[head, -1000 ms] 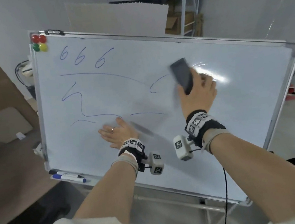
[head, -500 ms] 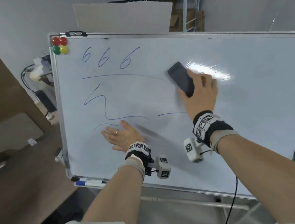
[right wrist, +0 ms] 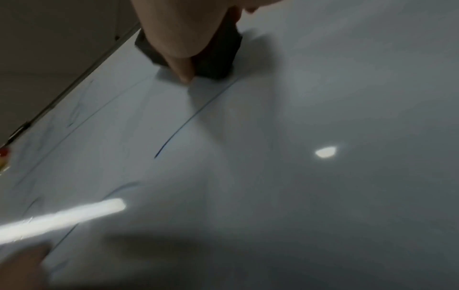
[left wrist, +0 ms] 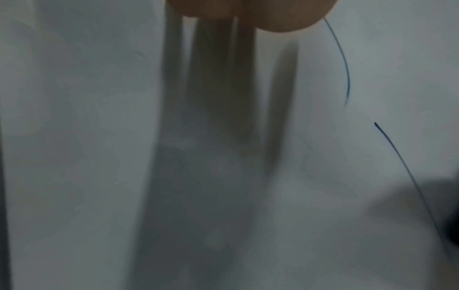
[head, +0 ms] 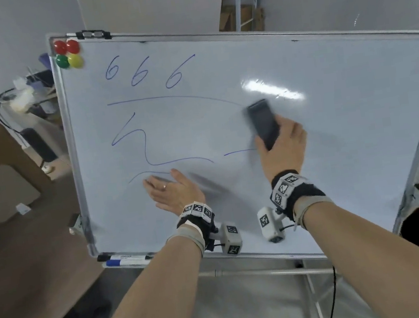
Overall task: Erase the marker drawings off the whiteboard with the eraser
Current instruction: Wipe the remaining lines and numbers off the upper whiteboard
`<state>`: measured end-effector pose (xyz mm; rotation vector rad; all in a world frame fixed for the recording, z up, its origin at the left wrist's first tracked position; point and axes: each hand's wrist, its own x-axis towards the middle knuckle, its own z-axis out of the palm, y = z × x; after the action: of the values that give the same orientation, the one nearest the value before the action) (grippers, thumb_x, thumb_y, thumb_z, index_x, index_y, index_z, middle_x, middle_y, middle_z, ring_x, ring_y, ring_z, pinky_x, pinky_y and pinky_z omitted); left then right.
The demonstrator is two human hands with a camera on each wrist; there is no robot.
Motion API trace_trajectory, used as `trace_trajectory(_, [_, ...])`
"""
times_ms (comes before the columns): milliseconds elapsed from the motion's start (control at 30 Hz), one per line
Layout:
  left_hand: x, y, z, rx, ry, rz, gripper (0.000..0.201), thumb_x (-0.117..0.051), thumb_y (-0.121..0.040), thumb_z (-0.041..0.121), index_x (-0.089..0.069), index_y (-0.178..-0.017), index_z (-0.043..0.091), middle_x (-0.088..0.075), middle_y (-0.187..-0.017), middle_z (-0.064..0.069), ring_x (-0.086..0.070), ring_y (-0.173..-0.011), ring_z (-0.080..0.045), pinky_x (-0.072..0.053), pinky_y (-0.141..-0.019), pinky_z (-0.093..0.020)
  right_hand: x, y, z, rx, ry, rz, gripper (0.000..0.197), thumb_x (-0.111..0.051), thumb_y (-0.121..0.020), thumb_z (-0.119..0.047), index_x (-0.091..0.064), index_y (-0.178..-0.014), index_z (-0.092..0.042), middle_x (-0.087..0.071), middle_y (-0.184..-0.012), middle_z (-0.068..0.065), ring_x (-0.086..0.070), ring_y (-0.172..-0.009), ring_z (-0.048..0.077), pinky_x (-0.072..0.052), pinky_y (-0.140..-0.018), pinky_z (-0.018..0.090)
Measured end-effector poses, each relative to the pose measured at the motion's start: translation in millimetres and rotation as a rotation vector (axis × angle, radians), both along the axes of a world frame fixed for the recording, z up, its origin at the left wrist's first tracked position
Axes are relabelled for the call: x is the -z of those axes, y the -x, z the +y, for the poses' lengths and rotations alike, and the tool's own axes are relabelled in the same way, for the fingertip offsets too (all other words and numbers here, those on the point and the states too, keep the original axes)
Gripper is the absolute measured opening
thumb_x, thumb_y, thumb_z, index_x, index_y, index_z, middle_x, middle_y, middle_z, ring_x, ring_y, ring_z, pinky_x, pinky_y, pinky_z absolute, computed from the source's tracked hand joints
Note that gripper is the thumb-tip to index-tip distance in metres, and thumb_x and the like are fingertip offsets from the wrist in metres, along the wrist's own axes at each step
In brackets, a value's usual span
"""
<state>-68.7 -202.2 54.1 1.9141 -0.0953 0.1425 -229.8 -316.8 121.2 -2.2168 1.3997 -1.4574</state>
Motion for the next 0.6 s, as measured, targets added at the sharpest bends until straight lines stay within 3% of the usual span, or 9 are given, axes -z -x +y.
trace_trajectory(67, [5,-3,0,-0.019,0.027,-0.022,0.069,-0.037,-0.098,0.046,-0.027,-0.150,0.001,-0.023,-0.159,-0.013,-0.030,-0.142,-0.035,-0.029,-0.113,-0.057,10,-8,15,-0.243,0.032,0.183,0.053,-0.071,-0.077,-0.035,-0.053,-0.126,-0.026,-0.053,-0.118,0.007,-0.044,-0.103,0.029,-0.042,-0.088,0.040])
trace_trajectory(133, [10,-5,0,-0.040,0.045,-0.028,0.074,-0.035,-0.096,0.049,-0.022,-0.153,0.002,-0.021,-0.160,-0.013,-0.030,-0.142,-0.035,-0.033,-0.110,-0.058,12,-3,15,-0.287,0.088,0.301,0.048,-0.070,-0.076,-0.033,-0.055,-0.122,-0.029,-0.054,-0.118,0.002,-0.045,-0.103,0.029,-0.044,-0.087,0.043])
trace_trajectory(267, [7,1,-2,-0.062,0.040,-0.007,0.074,-0.036,-0.098,0.047,-0.020,-0.154,0.003,-0.021,-0.160,-0.012,-0.032,-0.141,-0.036,-0.034,-0.110,-0.057,12,32,-13,0.076,-0.057,-0.012,0.055,-0.069,-0.078,-0.036,-0.050,-0.127,-0.019,-0.053,-0.121,0.010,-0.047,-0.107,0.032,-0.042,-0.092,0.043])
trace_trajectory(333, [2,9,-4,-0.067,0.013,0.001,0.071,-0.039,-0.100,0.045,-0.022,-0.153,0.002,-0.022,-0.160,-0.014,-0.034,-0.139,-0.037,-0.034,-0.110,-0.054,15,42,-21,0.127,-0.079,-0.083,0.057,-0.070,-0.078,-0.037,-0.049,-0.126,-0.015,-0.053,-0.121,0.012,-0.047,-0.107,0.033,-0.041,-0.093,0.043])
trace_trajectory(467, [-1,20,-2,-0.058,-0.025,0.080,0.067,-0.038,-0.102,0.043,-0.022,-0.153,0.003,-0.020,-0.161,-0.013,-0.028,-0.143,-0.035,-0.027,-0.113,-0.053,25,25,-6,-0.219,-0.007,0.077,0.053,-0.077,-0.073,-0.033,-0.055,-0.120,-0.020,-0.054,-0.115,0.008,-0.045,-0.102,0.030,-0.042,-0.089,0.040])
trace_trajectory(533, [2,21,4,-0.060,-0.042,0.115,0.066,-0.037,-0.103,0.043,-0.021,-0.153,0.003,-0.018,-0.162,-0.013,-0.023,-0.146,-0.033,-0.024,-0.116,-0.054,34,13,4,-0.390,0.053,0.226,0.055,-0.080,-0.068,-0.027,-0.058,-0.119,-0.025,-0.055,-0.112,0.005,-0.047,-0.101,0.031,-0.045,-0.086,0.044])
trace_trajectory(600, [6,20,10,-0.085,-0.050,0.125,0.066,-0.035,-0.104,0.043,-0.020,-0.154,0.003,-0.018,-0.162,-0.012,-0.019,-0.149,-0.030,-0.021,-0.118,-0.054,38,10,4,-0.389,0.092,0.281,0.056,-0.079,-0.069,-0.027,-0.058,-0.121,-0.026,-0.055,-0.113,0.004,-0.048,-0.103,0.031,-0.045,-0.087,0.046])
